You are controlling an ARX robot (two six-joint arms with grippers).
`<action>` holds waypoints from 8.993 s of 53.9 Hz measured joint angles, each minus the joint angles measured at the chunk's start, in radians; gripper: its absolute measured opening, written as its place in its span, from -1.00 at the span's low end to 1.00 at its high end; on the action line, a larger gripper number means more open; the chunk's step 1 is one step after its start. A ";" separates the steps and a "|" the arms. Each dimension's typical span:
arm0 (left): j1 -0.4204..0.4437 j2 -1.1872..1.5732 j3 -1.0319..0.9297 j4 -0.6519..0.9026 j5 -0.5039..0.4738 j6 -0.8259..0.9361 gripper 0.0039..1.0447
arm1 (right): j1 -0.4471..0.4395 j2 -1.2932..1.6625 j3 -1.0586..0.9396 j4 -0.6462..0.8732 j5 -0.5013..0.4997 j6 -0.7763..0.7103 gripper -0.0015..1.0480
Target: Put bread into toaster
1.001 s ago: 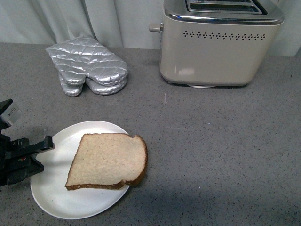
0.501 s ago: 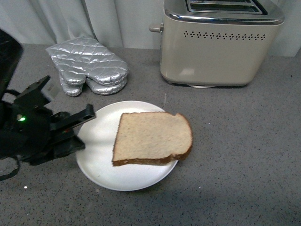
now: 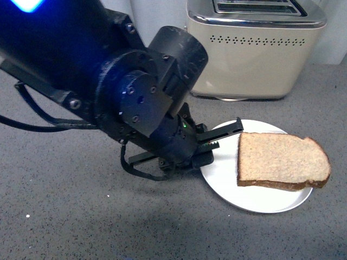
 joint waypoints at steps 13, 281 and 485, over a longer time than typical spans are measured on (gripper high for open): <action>-0.019 0.018 0.045 -0.011 -0.041 -0.009 -0.60 | 0.000 0.000 0.000 0.000 0.000 0.000 0.81; 0.558 -2.226 -1.141 -0.077 -0.206 0.691 0.88 | -0.009 1.966 0.806 0.002 -0.261 0.237 0.45; 0.558 -2.226 -1.141 -0.077 -0.206 0.691 0.88 | 0.209 1.396 0.710 0.576 0.447 -0.137 0.81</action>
